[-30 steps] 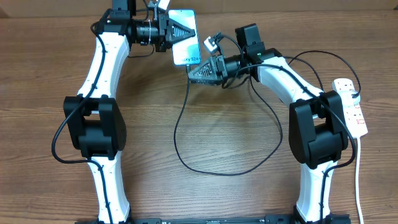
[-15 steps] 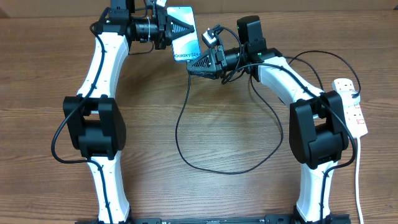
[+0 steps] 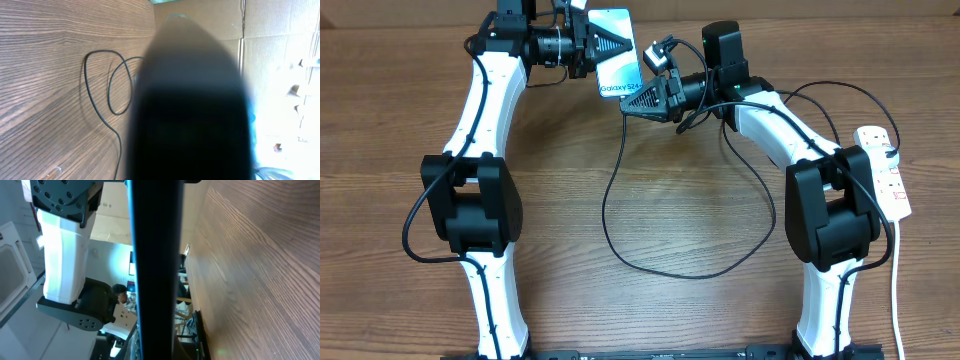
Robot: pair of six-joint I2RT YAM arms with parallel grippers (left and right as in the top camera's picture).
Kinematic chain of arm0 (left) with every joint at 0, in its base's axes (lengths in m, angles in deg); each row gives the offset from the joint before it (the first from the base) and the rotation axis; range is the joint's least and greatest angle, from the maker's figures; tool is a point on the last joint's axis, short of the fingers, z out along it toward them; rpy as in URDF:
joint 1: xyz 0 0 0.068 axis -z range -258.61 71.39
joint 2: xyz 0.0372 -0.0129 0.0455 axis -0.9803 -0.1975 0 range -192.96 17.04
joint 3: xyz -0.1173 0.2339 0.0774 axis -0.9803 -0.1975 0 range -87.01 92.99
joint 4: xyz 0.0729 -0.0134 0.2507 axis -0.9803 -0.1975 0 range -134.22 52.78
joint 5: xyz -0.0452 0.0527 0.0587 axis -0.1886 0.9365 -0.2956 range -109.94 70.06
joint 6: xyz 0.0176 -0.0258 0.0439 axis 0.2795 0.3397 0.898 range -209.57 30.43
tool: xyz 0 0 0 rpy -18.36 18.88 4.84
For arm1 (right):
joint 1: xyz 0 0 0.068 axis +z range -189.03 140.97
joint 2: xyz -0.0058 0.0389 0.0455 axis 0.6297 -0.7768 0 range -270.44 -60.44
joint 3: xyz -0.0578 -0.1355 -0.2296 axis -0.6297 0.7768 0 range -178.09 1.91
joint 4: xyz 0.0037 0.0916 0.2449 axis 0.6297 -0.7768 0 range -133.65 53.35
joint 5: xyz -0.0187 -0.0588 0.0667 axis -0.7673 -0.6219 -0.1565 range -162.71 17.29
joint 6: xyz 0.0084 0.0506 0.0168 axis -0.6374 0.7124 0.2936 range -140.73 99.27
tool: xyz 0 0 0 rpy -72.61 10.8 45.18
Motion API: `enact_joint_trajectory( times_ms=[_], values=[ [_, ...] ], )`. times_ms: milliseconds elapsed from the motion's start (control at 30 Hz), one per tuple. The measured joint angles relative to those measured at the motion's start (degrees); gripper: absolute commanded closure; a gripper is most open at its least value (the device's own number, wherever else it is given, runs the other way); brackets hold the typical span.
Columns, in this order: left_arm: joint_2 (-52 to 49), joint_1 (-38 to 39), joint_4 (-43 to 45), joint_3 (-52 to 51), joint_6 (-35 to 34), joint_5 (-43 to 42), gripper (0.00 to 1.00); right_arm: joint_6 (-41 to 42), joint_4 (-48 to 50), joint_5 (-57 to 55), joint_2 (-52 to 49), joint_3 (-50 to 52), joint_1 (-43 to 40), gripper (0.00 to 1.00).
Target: Plug charger to phone and switch on socket
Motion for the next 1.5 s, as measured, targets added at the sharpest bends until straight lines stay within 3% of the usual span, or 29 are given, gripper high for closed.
enact_joint_trajectory(
  times_ms=[1500],
  values=[
    [0.0,-1.5,-6.2,0.8,3.9,-1.7,0.96,13.9,9.7,-0.2,0.0,0.7,1.0,0.96]
  ],
)
